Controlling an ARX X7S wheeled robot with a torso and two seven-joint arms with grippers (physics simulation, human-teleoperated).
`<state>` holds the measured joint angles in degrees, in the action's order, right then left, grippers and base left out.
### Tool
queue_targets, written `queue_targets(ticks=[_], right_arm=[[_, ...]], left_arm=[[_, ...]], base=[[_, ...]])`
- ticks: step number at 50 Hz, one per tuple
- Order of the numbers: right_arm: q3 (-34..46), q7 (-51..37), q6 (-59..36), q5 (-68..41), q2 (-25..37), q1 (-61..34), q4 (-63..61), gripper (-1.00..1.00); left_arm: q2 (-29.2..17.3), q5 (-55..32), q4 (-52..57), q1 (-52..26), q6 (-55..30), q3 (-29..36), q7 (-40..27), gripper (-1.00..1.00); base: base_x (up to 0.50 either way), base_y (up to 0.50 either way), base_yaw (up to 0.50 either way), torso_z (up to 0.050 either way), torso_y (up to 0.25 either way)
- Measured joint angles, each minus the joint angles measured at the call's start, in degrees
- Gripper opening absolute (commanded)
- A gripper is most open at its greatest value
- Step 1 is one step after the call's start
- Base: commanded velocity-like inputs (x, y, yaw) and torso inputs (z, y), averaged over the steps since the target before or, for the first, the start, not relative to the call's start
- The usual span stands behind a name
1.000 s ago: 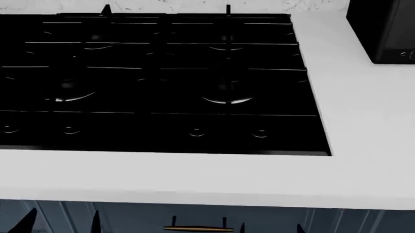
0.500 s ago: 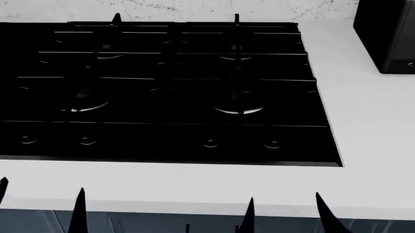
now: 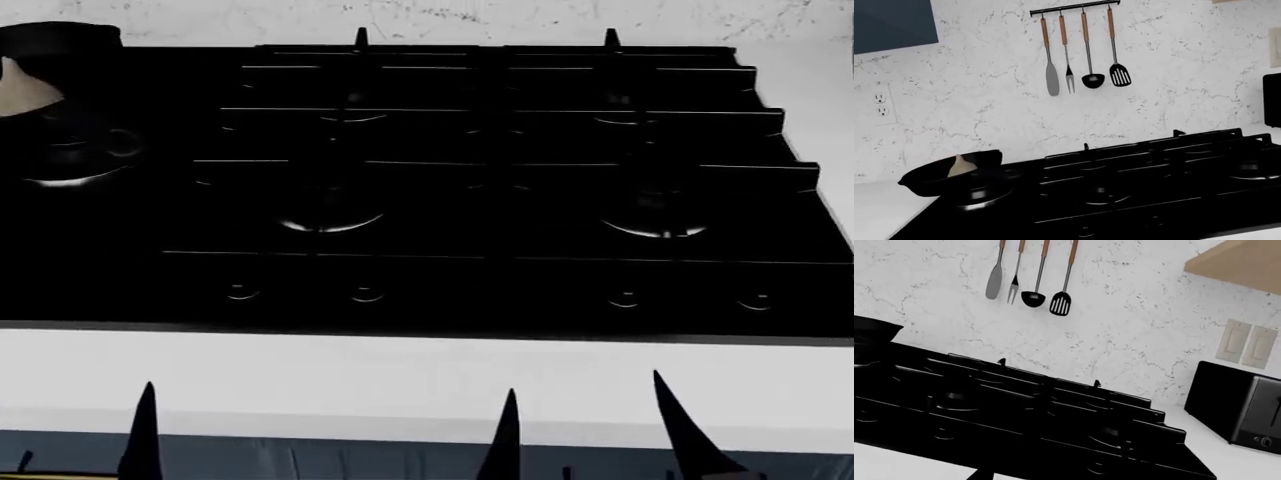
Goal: Pick up the pan and dump the vegetables in it onto the plate. Then return the pan to the stove.
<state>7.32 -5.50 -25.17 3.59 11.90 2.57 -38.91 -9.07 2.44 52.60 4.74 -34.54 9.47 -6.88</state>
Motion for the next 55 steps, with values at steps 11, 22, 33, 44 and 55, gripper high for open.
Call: queue_targets(ticks=[11,22,33,44,55], right_arm=[[0.9,-0.6,-0.3,0.1,0.6,-0.1,-0.4,1.0],[2.0,-1.0,-0.4,0.2,1.0,-0.6,0.5,1.0],[3.2,-0.9,-2.4,0.5,1.4,-1.6,-0.5,1.0],[4.4,-1.0,-4.1,1.0,1.9,-2.0,-1.9,1.0],[4.2,-0.9,-5.2,0.1,2.1,-2.3,-3.6,1.0]], left_arm=[[-0.7,0.0,0.6,0.2,-0.5,0.4,-1.0,1.0],[-1.3,-0.3,0.2,0.0,-0.6,0.5,-1.9,1.0],[-2.0,-0.8,1.2,-0.6,-1.9,0.1,-2.6,1.0],[-2.6,-1.3,2.9,-0.4,-2.8,-0.8,-3.3,1.0],[-3.0,-1.4,4.2,-2.3,-5.6,-0.3,-3.5,1.0]], base=[[0.0,0.5,0.0,0.05,0.057],[0.0,0.5,0.0,0.05,0.056],[0.0,0.5,0.0,0.05,0.056],[0.0,0.5,0.0,0.05,0.057],[0.01,0.23,0.0,0.05,0.056]])
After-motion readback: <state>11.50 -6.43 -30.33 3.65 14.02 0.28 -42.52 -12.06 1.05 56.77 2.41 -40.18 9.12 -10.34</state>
